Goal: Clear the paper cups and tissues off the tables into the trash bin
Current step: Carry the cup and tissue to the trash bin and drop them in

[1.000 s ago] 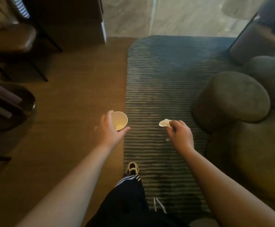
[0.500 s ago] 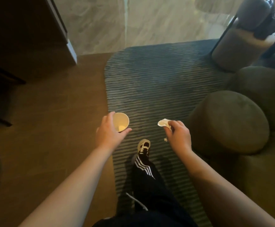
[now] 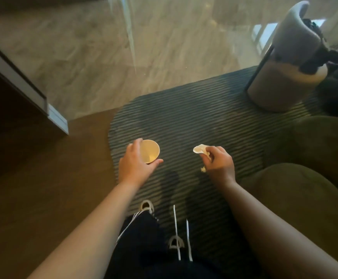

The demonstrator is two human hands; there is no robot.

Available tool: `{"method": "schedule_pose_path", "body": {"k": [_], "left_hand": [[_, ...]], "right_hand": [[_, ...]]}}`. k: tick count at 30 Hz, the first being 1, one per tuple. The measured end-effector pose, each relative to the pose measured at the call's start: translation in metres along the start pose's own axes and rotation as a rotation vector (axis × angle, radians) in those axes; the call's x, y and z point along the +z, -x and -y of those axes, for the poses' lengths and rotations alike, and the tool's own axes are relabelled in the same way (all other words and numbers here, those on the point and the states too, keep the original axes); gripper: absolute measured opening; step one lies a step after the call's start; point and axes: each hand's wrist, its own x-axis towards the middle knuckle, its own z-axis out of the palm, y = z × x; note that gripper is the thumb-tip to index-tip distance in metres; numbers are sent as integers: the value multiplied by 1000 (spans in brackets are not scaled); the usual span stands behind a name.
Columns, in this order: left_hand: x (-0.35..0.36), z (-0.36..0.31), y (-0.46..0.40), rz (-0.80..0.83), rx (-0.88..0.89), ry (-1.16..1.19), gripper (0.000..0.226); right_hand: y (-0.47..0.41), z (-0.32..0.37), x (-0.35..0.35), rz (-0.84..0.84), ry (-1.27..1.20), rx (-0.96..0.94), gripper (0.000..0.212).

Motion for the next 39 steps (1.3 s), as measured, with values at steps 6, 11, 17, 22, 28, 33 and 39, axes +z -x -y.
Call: {"method": "schedule_pose_path", "body": {"k": [6, 11, 17, 22, 28, 33, 39], "left_hand": [[23, -11, -194, 33, 64, 16, 83], [21, -27, -370, 109, 188, -21, 86], [24, -64, -530, 170, 266, -30, 87], [55, -99, -634, 234, 303, -15, 87], [114, -152, -765, 281, 361, -29, 87], [156, -222, -897, 329, 388, -88, 91], [196, -317, -1017, 331, 453, -69, 90]], "right_hand": [[-173, 22, 27, -103, 38, 63, 25], [-324, 64, 43, -193, 26, 140, 22], [-457, 107, 39, -284, 30, 210, 17], [-551, 114, 32, -323, 48, 265, 17], [-690, 95, 20, -381, 35, 274, 16], [-825, 76, -10, -392, 10, 306, 16], [-950, 61, -73, -463, -10, 337, 15]]}}
